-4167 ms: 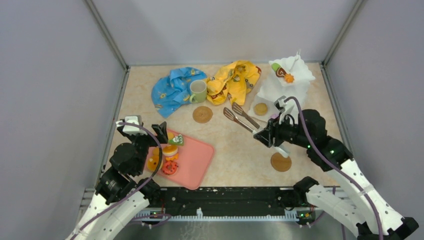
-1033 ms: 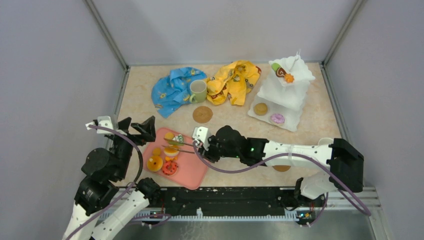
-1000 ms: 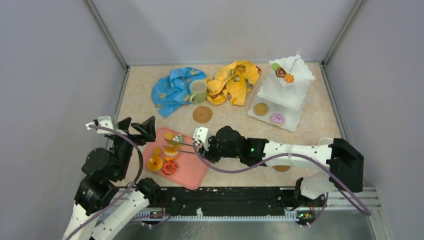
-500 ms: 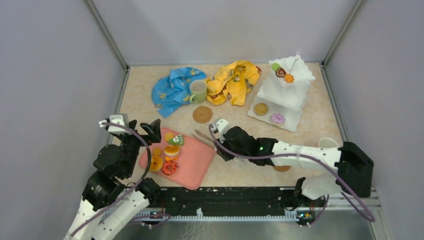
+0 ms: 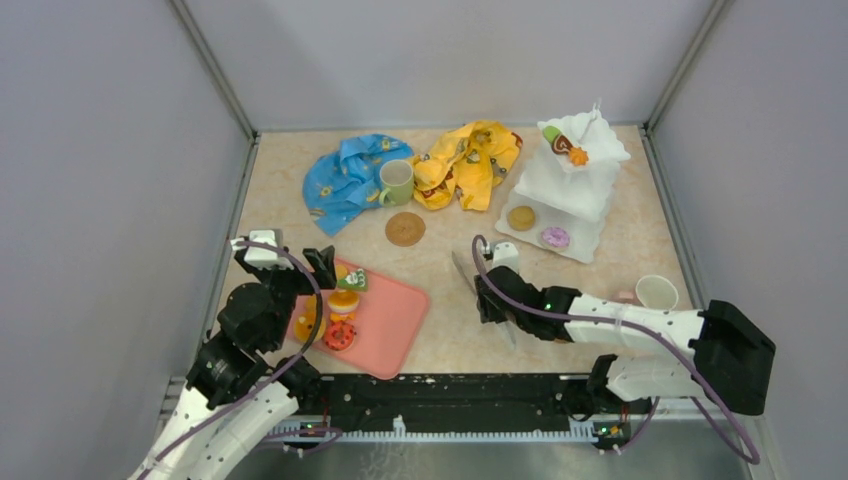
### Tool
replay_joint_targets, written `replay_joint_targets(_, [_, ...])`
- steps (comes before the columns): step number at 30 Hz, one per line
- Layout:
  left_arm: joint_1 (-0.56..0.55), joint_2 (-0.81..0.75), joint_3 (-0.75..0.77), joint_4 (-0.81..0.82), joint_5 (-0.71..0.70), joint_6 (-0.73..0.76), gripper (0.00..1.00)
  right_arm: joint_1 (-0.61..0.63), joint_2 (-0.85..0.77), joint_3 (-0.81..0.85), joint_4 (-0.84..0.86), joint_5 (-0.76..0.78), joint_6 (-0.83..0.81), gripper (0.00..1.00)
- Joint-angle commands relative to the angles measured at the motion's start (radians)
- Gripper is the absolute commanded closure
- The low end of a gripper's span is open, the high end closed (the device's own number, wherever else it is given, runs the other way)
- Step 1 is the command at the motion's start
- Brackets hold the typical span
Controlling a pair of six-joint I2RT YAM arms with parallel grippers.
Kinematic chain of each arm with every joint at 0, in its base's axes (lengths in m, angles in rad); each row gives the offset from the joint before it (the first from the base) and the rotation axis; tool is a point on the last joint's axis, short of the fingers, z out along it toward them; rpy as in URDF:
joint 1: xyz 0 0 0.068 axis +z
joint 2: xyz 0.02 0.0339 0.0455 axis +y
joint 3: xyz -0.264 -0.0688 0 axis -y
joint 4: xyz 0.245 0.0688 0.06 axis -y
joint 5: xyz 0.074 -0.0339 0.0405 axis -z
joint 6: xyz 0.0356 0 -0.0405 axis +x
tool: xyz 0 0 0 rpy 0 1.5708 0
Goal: Serve the afternoon tea
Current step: Place the clamp at the center of the board.
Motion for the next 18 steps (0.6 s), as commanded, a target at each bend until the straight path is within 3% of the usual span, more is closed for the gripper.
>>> replay_joint_targets(1, [0.004, 0.006, 0.001, 0.067, -0.001, 0.013, 0.01, -0.006, 0.06, 0.002, 0.0, 0.03, 0.124, 0.53])
replay_joint_targets(18, [0.004, 0.014, -0.005, 0.068, -0.006, 0.014, 0.01, -0.006, 0.2, 0.061, -0.116, -0.022, 0.13, 0.45])
